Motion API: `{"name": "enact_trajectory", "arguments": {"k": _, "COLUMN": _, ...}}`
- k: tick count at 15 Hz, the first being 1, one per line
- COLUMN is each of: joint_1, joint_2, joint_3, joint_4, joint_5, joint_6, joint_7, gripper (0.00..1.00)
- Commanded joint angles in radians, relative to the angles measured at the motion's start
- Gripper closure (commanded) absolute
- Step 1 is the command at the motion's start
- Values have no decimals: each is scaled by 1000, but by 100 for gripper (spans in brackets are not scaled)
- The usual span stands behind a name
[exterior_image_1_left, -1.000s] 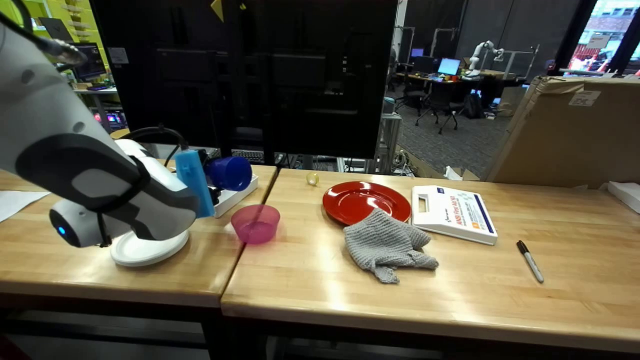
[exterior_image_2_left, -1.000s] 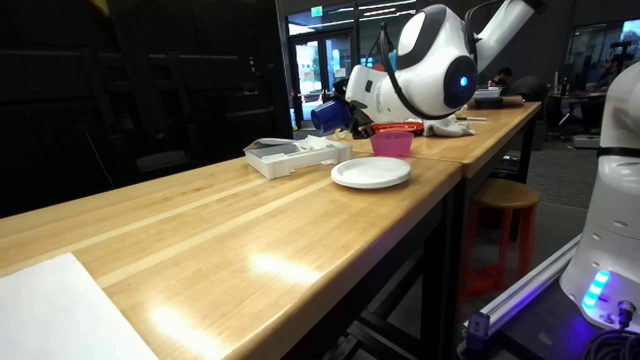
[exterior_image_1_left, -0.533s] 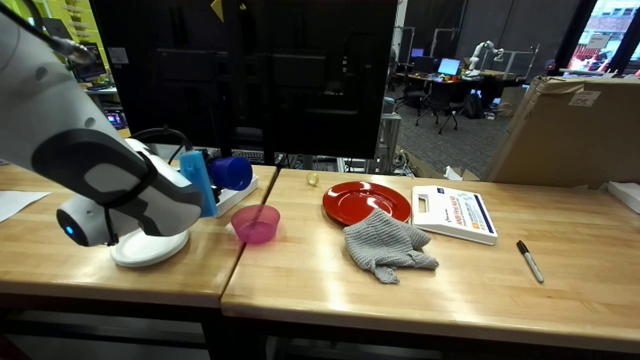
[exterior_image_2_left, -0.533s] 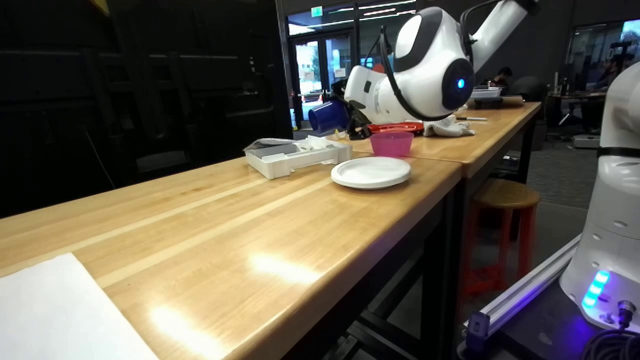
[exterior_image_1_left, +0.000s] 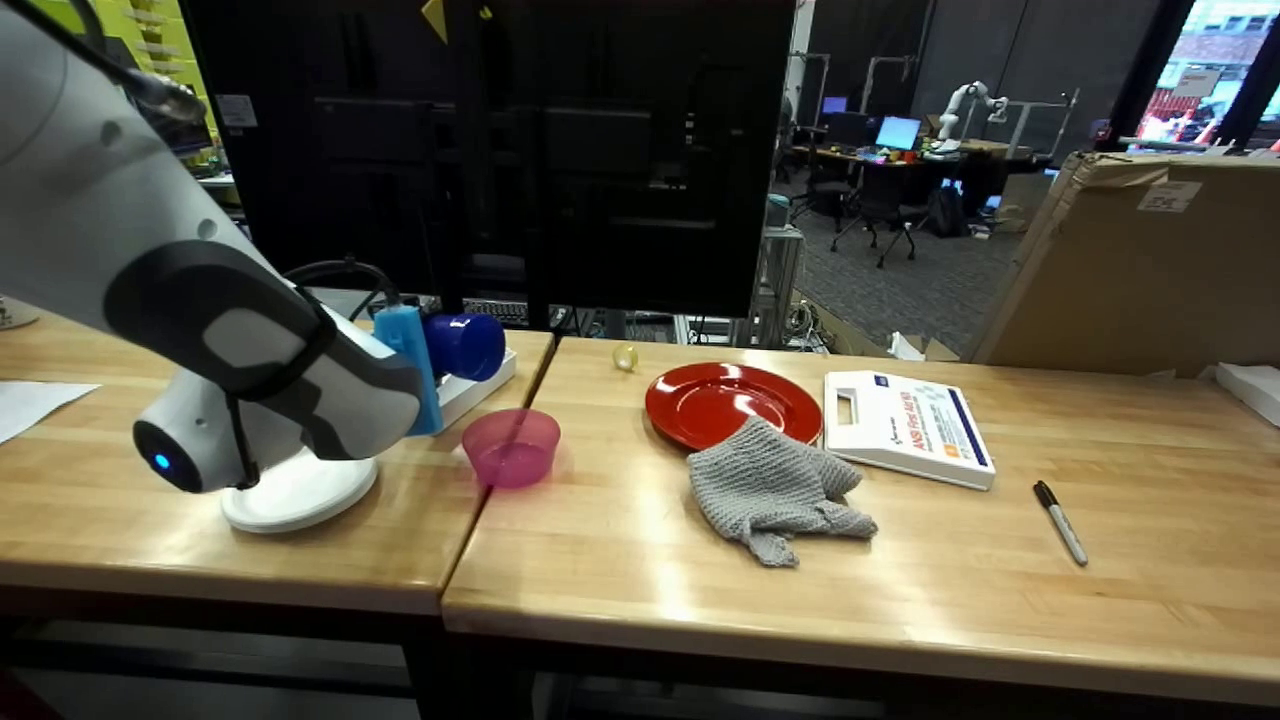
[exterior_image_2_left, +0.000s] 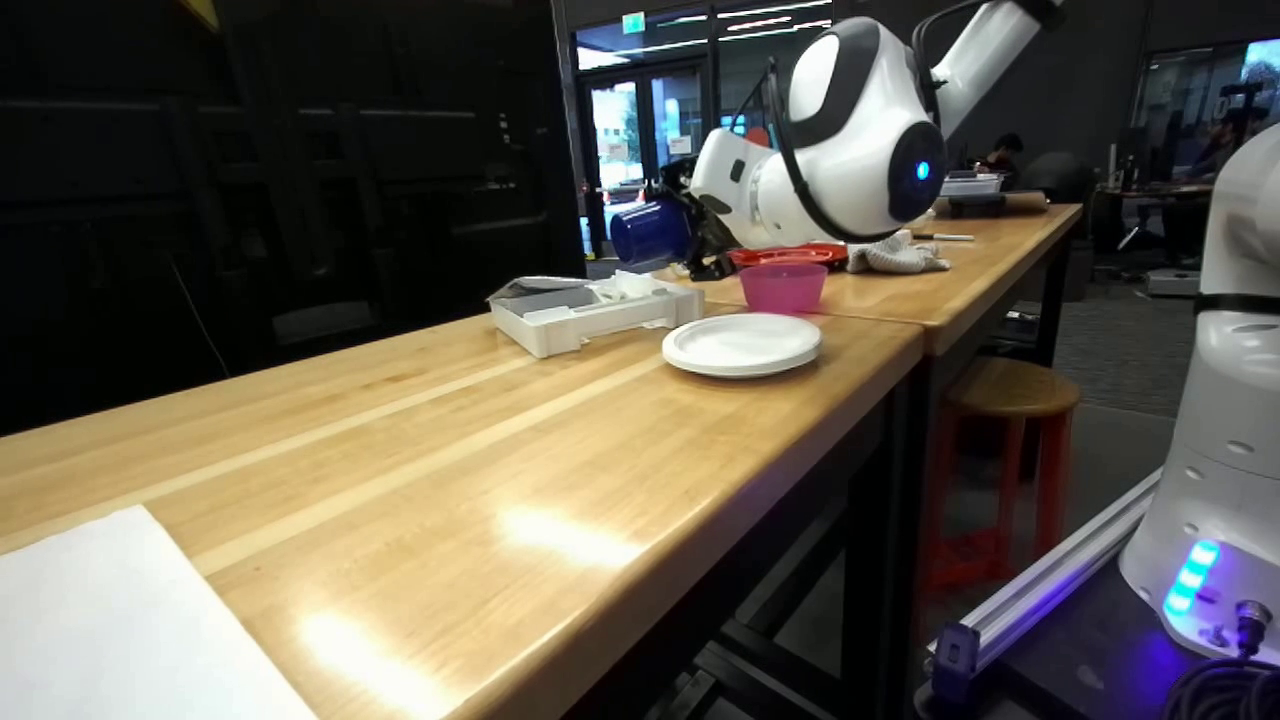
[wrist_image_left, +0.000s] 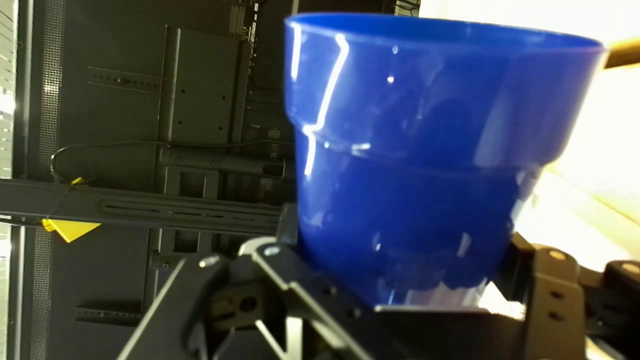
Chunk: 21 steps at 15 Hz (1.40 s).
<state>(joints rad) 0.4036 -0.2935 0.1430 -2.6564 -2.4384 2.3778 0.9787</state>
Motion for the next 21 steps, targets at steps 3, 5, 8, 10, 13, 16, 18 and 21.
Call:
{"name": "enact_trajectory", "arguments": {"k": 3, "joint_1": -12, "joint_2": 6, "joint_3": -11, "joint_4": 22, "joint_5": -65, "joint_6": 30, "joint_7": 72, "gripper": 42}}
{"name": "enact_trajectory", "arguments": {"k": 5, "joint_1": -14, "joint_2": 7, "joint_3": -13, "joint_4": 23, "joint_5": -68, "joint_6": 34, "joint_7": 82, "gripper": 42}}
{"name": "enact_trajectory", "arguments": {"k": 8, "joint_1": -16, "joint_2": 6, "joint_3": -13, "joint_4": 25, "joint_5": -64, "joint_6": 40, "joint_7": 87, "gripper": 42}}
{"name": "enact_trajectory", "arguments": {"k": 10, "joint_1": -19, "joint_2": 7, "joint_3": -8, "joint_4": 25, "joint_5": -44, "joint_6": 37, "joint_7": 58, "gripper": 42}}
{"name": "enact_trajectory", "arguments": {"k": 13, "joint_1": -20, "joint_2": 13, "joint_3": 2, "joint_4": 24, "joint_5": -10, "joint_6": 31, "joint_7": 9, "gripper": 42}}
{"name": "enact_trajectory", "arguments": {"k": 16, "joint_1": -17, "joint_2": 17, "joint_3": 2, "joint_4": 22, "joint_5": -5, "joint_6": 34, "joint_7": 11, "gripper": 42}}
{"name": "enact_trajectory", "arguments": {"k": 18, "joint_1": -14, "joint_2": 15, "joint_3": 0, "joint_4": 20, "joint_5": -11, "joint_6": 36, "joint_7": 39, "gripper": 42}}
{"name": "enact_trajectory", "arguments": {"k": 21, "joint_1": -15, "joint_2": 7, "joint_3": -2, "joint_4": 13, "joint_5": 10, "joint_6": 45, "joint_7": 49, "gripper": 42}}
